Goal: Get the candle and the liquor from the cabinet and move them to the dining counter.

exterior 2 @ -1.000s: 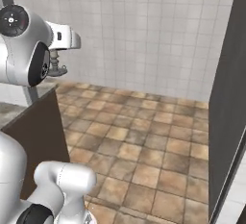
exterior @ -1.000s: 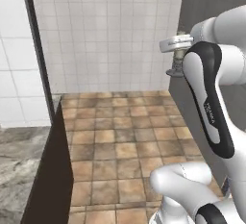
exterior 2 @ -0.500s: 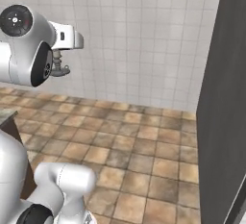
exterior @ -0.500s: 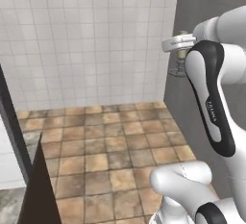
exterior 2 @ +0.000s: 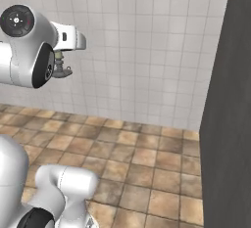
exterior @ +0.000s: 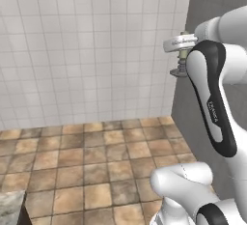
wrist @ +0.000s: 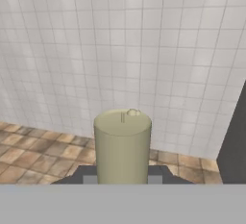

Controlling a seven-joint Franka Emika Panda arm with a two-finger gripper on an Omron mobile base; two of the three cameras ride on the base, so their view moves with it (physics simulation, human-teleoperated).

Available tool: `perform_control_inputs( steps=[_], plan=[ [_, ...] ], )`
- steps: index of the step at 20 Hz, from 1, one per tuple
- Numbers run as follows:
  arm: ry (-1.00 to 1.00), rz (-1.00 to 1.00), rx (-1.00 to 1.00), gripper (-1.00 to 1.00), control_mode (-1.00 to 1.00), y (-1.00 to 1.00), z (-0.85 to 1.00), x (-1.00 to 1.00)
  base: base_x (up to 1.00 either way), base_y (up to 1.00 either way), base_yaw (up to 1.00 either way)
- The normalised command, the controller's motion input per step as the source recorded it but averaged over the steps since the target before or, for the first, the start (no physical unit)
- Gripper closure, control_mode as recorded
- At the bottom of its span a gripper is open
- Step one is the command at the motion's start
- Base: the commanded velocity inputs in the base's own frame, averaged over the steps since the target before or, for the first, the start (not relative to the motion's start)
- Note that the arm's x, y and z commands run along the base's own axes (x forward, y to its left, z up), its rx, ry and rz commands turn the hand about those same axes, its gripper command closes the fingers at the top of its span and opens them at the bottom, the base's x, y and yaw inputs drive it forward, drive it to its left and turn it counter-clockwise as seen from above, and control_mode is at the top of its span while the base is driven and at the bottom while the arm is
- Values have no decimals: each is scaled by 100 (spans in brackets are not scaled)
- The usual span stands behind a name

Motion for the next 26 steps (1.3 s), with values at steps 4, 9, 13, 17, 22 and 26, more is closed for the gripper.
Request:
perform_control_inputs(
  steps=[4,9,13,17,22,26],
  plan=[
    [0,0,0,100,100,0,0,0,100,-2,5],
    [0,0,0,100,100,0,0,0,100,-8,14],
    [0,0,0,100,100,0,0,0,100,-9,30],
    [0,0,0,100,100,0,0,0,100,-16,61],
    [0,0,0,100,100,0,0,0,90,-4,78],
    [0,0,0,100,100,0,0,0,55,0,89]
  ],
)
